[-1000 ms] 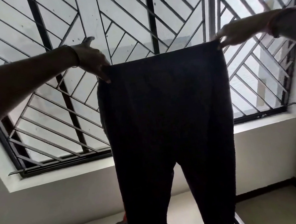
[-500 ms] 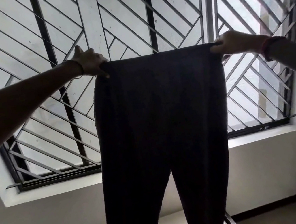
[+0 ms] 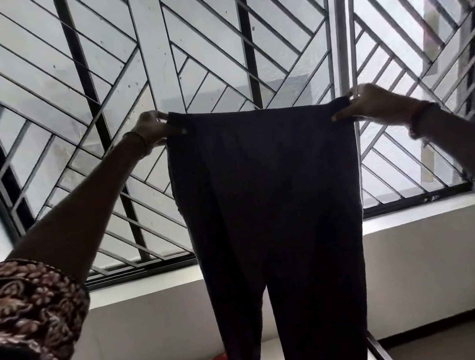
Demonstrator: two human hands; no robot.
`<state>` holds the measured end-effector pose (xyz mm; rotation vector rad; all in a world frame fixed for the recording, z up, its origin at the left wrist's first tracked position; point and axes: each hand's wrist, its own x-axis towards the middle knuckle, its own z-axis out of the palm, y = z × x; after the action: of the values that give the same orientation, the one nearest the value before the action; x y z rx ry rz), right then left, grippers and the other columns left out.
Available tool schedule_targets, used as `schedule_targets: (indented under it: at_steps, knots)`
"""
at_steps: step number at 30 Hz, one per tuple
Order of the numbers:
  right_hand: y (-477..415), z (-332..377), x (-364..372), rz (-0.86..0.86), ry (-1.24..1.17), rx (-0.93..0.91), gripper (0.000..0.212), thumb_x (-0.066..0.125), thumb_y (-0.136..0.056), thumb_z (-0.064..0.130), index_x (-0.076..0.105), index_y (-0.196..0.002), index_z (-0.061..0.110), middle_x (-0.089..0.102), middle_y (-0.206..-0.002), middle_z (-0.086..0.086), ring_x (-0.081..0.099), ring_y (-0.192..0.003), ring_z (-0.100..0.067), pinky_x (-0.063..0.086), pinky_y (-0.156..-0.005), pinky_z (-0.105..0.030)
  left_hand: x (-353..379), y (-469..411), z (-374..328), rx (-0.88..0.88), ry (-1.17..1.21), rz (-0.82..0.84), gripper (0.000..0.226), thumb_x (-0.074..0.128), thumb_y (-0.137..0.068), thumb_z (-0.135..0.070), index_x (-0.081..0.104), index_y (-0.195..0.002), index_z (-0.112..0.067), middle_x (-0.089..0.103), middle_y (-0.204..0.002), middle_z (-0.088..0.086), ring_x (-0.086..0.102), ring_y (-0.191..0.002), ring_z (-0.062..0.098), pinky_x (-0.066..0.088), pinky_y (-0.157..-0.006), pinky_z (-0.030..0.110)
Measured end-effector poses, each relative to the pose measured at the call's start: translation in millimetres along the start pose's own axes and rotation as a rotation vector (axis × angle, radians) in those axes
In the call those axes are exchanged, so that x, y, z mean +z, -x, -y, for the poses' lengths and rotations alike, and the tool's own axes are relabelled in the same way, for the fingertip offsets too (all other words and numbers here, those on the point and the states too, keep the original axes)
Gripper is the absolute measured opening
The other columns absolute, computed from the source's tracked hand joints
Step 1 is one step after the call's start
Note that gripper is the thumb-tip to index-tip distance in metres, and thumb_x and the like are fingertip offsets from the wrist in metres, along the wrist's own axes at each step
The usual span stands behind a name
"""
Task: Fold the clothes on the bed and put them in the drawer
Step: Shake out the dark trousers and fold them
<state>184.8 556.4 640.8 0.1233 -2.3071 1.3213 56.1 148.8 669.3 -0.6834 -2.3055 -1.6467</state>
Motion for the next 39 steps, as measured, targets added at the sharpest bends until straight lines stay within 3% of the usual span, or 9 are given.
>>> schedule_targets:
  at_steps: [4,7,11,16,23,27,30,34,39]
  knots:
    - [19.3,-12.5,12.8,-0.071,-0.155,0.015,0.008,0.062,-0.086,0.004,0.063,-0.089,0.012,0.070,-0.064,0.014,0.065,-0.066,0.001,0.050,-0.062,-0.012,2.2,10.0,12.7,-0.047,0.150,0.185,0.026,0.072,-0.076,-0.005,0.066,-0.101,-0.010,0.067,-0.104,0.003,0.056,-0.118,0.022,0.050,-0.083,0.023]
    - [23.9,-28.1,19.4,-0.119,-0.512,-0.047,0.040,0.077,-0.069,0.019,0.062,-0.105,0.013,0.071,-0.091,0.002,0.067,-0.084,-0.009,0.055,-0.080,-0.026,0.5,19.8,22.0,0.056,0.180,0.270,0.028,0.072,-0.074,-0.030,0.072,-0.100,-0.021,0.071,-0.108,-0.004,0.059,-0.114,0.013,0.048,-0.088,0.028]
    - [37.2,-30.5,16.1,0.022,-0.569,-0.020,0.078,0.090,-0.051,0.036,0.060,-0.117,0.008,0.072,-0.101,-0.005,0.070,-0.087,-0.015,0.057,-0.079,-0.028,-2.0,30.5,27.9,0.180,0.286,0.289,0.032,0.068,-0.079,-0.040,0.073,-0.103,-0.021,0.071,-0.106,-0.004,0.063,-0.106,0.010,0.052,-0.083,0.022]
    - [49.7,-20.6,-2.7,0.117,-0.641,-0.112,0.031,0.063,-0.075,0.042,0.078,-0.085,0.017,0.075,-0.089,0.000,0.071,-0.083,-0.011,0.057,-0.072,-0.024,-6.8,38.0,17.2,0.221,0.326,0.311,0.025,0.055,-0.080,-0.036,0.077,-0.088,-0.028,0.074,-0.087,-0.010,0.067,-0.084,0.000,0.053,-0.071,0.016]
    - [23.2,-19.9,29.4,-0.089,-0.355,0.235,0.022,0.064,-0.088,0.026,0.063,-0.096,0.005,0.069,-0.059,0.003,0.065,-0.050,-0.006,0.054,-0.048,-0.019,14.0,14.3,32.3,-0.134,0.141,0.119,0.034,0.072,-0.078,-0.022,0.067,-0.105,-0.003,0.068,-0.103,0.009,0.067,-0.080,0.010,0.056,-0.064,0.018]
    - [9.9,-31.1,65.6,-0.179,-0.305,0.295,0.020,0.052,-0.096,0.025,0.053,-0.078,0.019,0.059,-0.042,0.015,0.058,-0.040,0.001,0.049,-0.043,-0.014,52.8,14.1,49.2,-0.256,0.151,-0.069,0.016,0.068,-0.085,-0.007,0.058,-0.074,-0.003,0.064,-0.062,0.005,0.059,-0.040,0.004,0.050,-0.040,0.017]
    - [0.9,-37.4,85.8,-0.313,-0.348,0.318,0.020,0.059,-0.092,0.018,0.053,-0.073,0.013,0.062,-0.051,0.004,0.056,-0.036,-0.001,0.048,-0.039,-0.016,71.5,17.2,54.5,-0.266,0.255,-0.087,0.014,0.067,-0.085,-0.005,0.058,-0.074,-0.004,0.064,-0.062,0.007,0.060,-0.040,0.006,0.050,-0.041,0.020]
    - [-9.3,-36.6,118.3,-0.450,-0.448,0.310,0.023,0.071,-0.082,0.019,0.060,-0.087,0.000,0.061,-0.080,-0.014,0.062,-0.063,-0.022,0.054,-0.060,-0.035,95.6,21.7,49.1,-0.218,0.319,-0.018,0.006,0.063,-0.087,-0.008,0.062,-0.088,-0.002,0.065,-0.080,0.010,0.067,-0.052,0.010,0.056,-0.052,0.022]
    - [-21.9,-11.7,155.4,-0.452,-0.407,0.184,0.029,0.069,-0.084,0.023,0.059,-0.059,0.013,0.065,-0.076,-0.015,0.067,-0.079,-0.035,0.055,-0.075,-0.048,131.0,28.4,22.5,-0.077,0.299,0.045,0.025,0.060,-0.090,-0.009,0.058,-0.112,0.003,0.066,-0.091,0.013,0.067,-0.068,0.015,0.058,-0.058,0.022]
